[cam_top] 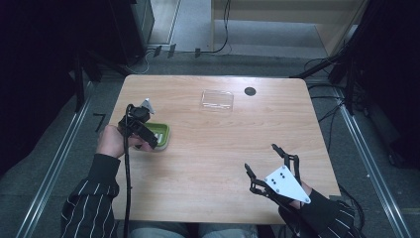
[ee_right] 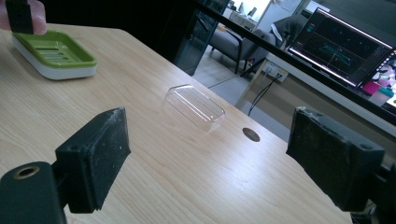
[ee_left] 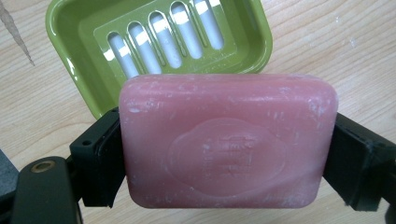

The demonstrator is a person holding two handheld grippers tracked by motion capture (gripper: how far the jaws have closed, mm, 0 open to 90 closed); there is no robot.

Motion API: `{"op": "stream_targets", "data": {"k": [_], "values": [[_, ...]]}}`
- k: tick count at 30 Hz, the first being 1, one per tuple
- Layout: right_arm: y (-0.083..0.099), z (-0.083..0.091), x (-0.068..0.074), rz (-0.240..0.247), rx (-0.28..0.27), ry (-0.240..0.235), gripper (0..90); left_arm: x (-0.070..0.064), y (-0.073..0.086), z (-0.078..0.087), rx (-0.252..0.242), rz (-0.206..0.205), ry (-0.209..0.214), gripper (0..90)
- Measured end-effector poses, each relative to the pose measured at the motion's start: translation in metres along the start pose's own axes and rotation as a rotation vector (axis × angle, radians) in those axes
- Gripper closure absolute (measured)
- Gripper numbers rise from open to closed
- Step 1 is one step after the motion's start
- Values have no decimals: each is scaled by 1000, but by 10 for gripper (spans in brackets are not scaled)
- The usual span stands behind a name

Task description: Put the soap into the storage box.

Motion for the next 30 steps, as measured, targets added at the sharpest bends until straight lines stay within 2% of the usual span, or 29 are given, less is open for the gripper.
{"op": "stream_targets", "data": {"k": [10, 30], "values": [[0, 0, 0, 1, 0, 1, 132, 2, -5, 0, -6, -16, 9, 139], [0, 0, 0, 4, 3, -1, 132, 11, -10, -3, -33, 38, 3, 139]]}}
Point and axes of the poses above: each handheld gripper's, and its own axes: z roughly backward along the jaws, y roughly out of its underside, x roughly to its left, the point moved 9 cm from there along -z, roughly forward along the jaws, and after that the axes turned 12 degrees about -z, right-handed, at the moved point
